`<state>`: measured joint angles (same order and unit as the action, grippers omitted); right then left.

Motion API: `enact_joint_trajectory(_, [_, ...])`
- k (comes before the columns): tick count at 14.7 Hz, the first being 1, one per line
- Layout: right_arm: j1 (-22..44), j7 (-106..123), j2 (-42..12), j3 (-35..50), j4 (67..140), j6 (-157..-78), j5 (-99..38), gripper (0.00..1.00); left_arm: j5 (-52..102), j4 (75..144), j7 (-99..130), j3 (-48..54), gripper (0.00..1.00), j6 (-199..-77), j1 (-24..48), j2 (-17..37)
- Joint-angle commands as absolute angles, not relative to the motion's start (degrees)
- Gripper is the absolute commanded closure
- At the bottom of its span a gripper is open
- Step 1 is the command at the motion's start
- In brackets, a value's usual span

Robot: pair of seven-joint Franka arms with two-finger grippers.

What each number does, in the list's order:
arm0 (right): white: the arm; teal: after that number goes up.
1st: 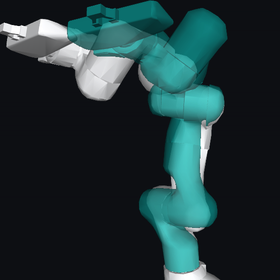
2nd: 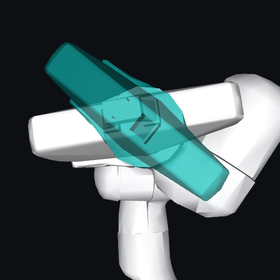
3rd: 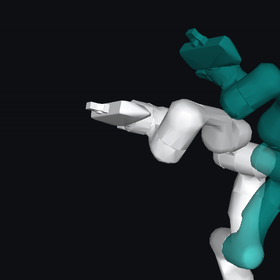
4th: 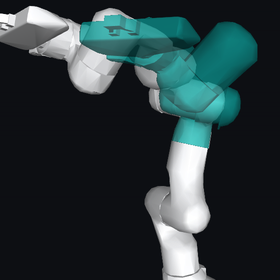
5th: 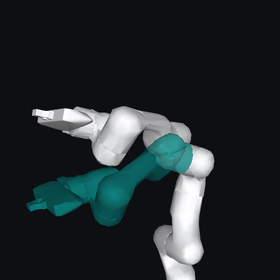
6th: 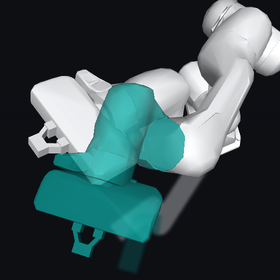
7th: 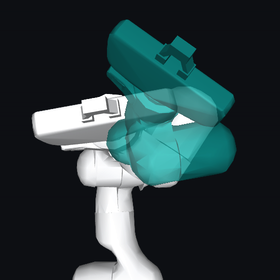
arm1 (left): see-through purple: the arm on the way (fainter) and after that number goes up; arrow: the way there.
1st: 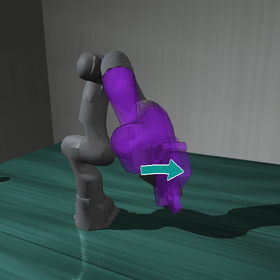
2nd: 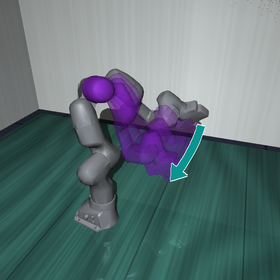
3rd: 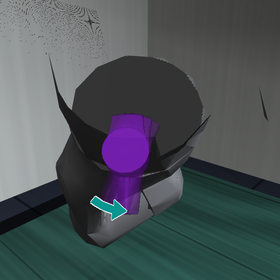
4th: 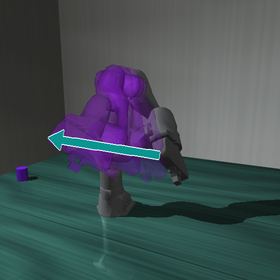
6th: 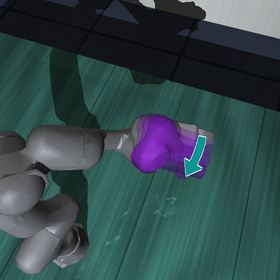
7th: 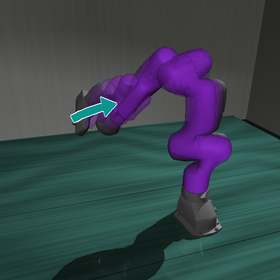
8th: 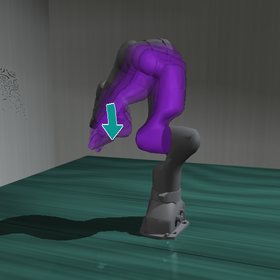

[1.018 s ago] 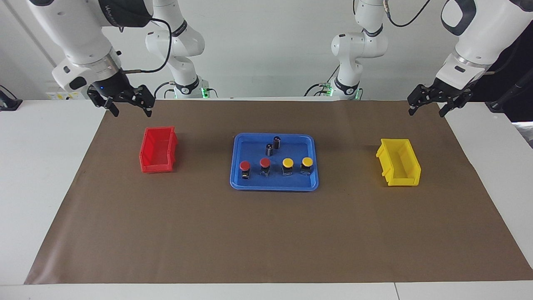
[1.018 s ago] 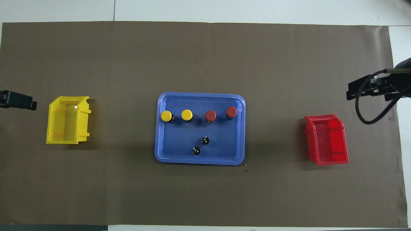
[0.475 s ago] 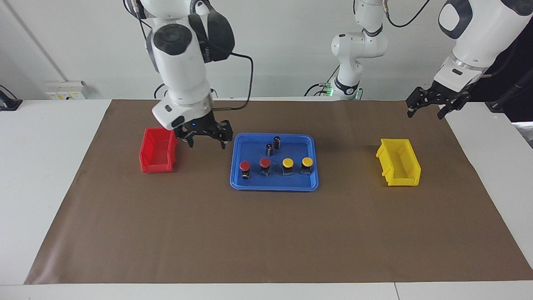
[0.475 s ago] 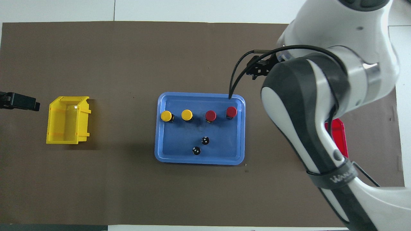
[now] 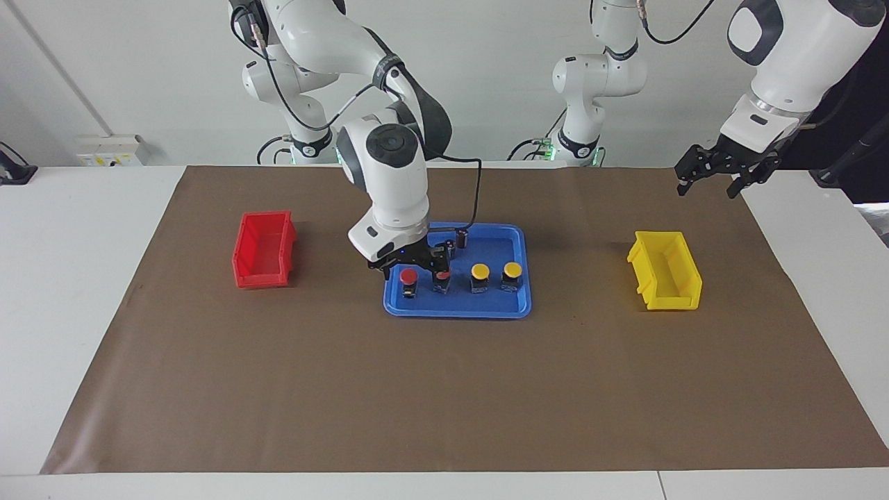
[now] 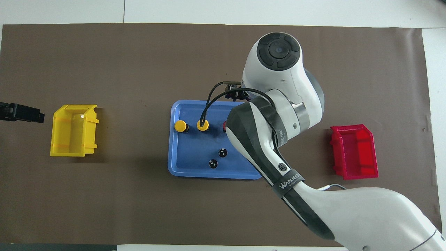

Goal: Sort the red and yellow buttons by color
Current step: 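Reach the right gripper to a red button on the tray and grasp it, then carry the red button to the red bin while the left gripper reaches a yellow button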

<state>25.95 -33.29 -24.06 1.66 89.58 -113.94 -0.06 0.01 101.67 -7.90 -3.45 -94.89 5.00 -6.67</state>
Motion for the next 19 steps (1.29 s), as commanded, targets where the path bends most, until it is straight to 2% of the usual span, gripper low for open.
enact_joint_trajectory(1, [25.66,-34.10,-22.06,1.67,95.00,-116.54,1.05,0.00,-0.61,104.59,-8.52,-3.43,0.00,-97.20,4.57,-8.70])
enact_joint_trajectory(3, [25.58,-34.10,-21.88,1.67,95.71,-116.54,0.97,0.02,-0.53,105.55,-8.44,-3.43,0.00,-98.08,4.48,-9.14])
enact_joint_trajectory(7, [25.75,-34.10,-20.22,1.93,100.62,-119.52,0.62,0.16,-0.53,106.35,-8.35,-3.43,0.00,-98.70,4.48,-9.40])
enact_joint_trajectory(10, [25.75,-33.67,-19.51,1.93,102.74,-120.85,0.53,0.23,-0.61,109.06,-5.82,-2.56,0.00,-103.08,5.88,-9.14])
enact_joint_trajectory(16, [26.54,-33.66,-19.42,2.02,103.18,-121.11,0.35,0.33,-0.53,111.27,16.41,-2.02,0.00,-111.61,20.19,-4.23])
enact_joint_trajectory(19, [26.63,-33.49,-19.25,2.02,103.88,-121.20,0.35,0.35,-0.53,111.62,25.73,-2.02,0.00,-116.87,27.23,0.77])
